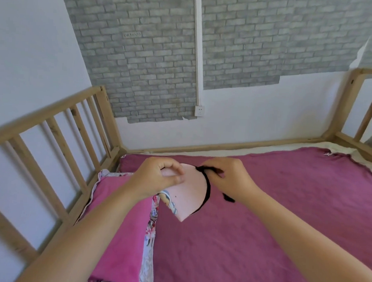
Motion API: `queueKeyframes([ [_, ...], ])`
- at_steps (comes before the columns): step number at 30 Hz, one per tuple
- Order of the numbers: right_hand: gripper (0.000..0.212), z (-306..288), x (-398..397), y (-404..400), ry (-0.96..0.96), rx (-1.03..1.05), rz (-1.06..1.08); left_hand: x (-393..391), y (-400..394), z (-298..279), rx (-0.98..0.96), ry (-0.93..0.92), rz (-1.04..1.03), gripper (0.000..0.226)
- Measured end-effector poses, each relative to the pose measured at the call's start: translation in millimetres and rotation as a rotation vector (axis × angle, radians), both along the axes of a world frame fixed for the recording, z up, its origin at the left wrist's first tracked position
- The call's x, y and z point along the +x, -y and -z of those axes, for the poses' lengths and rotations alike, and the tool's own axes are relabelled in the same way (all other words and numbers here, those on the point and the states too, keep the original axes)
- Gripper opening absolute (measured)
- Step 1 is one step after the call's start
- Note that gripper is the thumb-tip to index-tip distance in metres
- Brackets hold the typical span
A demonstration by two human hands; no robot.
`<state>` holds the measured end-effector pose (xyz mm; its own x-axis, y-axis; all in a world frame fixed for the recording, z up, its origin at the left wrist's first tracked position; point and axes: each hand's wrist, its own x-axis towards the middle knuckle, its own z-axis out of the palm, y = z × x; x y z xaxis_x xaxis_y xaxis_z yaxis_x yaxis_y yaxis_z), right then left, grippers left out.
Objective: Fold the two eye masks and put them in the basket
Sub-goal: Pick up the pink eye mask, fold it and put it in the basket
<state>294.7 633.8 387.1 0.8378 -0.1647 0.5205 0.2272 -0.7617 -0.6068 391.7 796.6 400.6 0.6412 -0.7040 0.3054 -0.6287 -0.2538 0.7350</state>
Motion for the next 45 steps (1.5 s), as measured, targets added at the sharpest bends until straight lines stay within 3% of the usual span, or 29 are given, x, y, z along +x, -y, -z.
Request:
queueKeyframes([
  [5, 0.017, 8.0, -2.6, -1.2, 0.024, 0.032, 0.048, -7.2, -9.3, 8.6, -0.015, 0.004, -0.067, 0.024],
  [7, 0.017, 9.6, -7.3, 5.5, -0.030, 0.137, -0.041, -6.2, -14.3, 10.9, -0.045, 0.018, -0.135, 0.012],
  [11, 0.013, 12.4, -20.6, 22.3, -0.035, 0.597, -0.392, -1.2, -25.7, 16.6, -0.121, 0.030, -0.281, 0.011],
  [15, 0.010, 12.1, -24.6, 17.5, -0.062, 0.854, -0.871, -4.7, -18.7, 29.8, -0.089, 0.039, -0.301, 0.007],
  [17, 0.025, 6.6, -23.9, 8.5, -0.022, 1.021, -1.009, -7.8, -12.2, 38.5, -0.083, 0.050, -0.294, 0.011],
  [18, 0.032, 4.0, -20.9, 6.8, 0.040, 1.122, -0.975, -10.7, -9.3, 41.4, -0.090, 0.083, -0.281, 0.013],
  [20, 0.050, 1.0, -12.0, 7.9, 0.161, 1.293, -0.631, -15.4, -6.7, 45.4, -0.117, 0.311, -0.244, 0.010],
  [22, 0.044, 3.3, -5.3, 9.4, 0.161, 1.348, -0.215, -19.1, -5.7, 48.3, -0.158, 0.648, -0.204, 0.014],
  [23, 0.033, 6.9, -3.8, 8.5, 0.085, 1.337, -0.107, -19.6, -5.3, 49.4, -0.190, 0.791, -0.181, 0.015],
  [25, 0.016, 18.6, -2.7, 2.8, -0.158, 1.274, -0.024, -17.6, -4.2, 52.1, -0.266, 0.990, -0.133, 0.019],
  [28, 0.028, 33.6, -2.8, -1.5, -0.432, 1.196, -0.057, -14.2, -4.3, 57.1, -0.331, 1.179, -0.045, 0.024],
  [34, 0.031, 38.7, -2.6, -6.2, -0.561, 1.056, -0.071, -7.8, -3.2, 66.9, -0.268, 1.346, -0.009, 0.026],
  [36, 0.033, 40.2, 0.5, -5.1, -0.434, 1.137, 0.003, -6.2, -1.5, 77.4, -0.177, 1.178, -0.101, 0.018],
  [37, 0.031, 41.3, 2.2, -3.5, -0.353, 1.176, 0.028, -11.5, 0.3, 82.6, -0.148, 0.926, -0.194, 0.018],
  [40, 0.022, 46.3, 3.0, -3.6, -0.220, 1.104, 0.059, -43.7, 10.2, 73.7, -0.193, -0.254, -0.313, 0.031],
  [41, 0.024, 49.1, 2.1, -6.1, -0.209, 1.047, 0.054, -49.9, 14.3, 70.2, -0.242, -0.487, -0.283, 0.027],
  [43, 0.029, 55.4, -1.2, -14.1, -0.214, 0.979, 0.011, -53.8, 21.9, 70.3, -0.371, -0.611, -0.342, 0.010],
  [45, 0.029, 62.5, -6.3, -21.0, -0.223, 0.969, -0.043, -54.3, 24.1, 72.8, -0.452, -0.538, -0.430, 0.016],
])
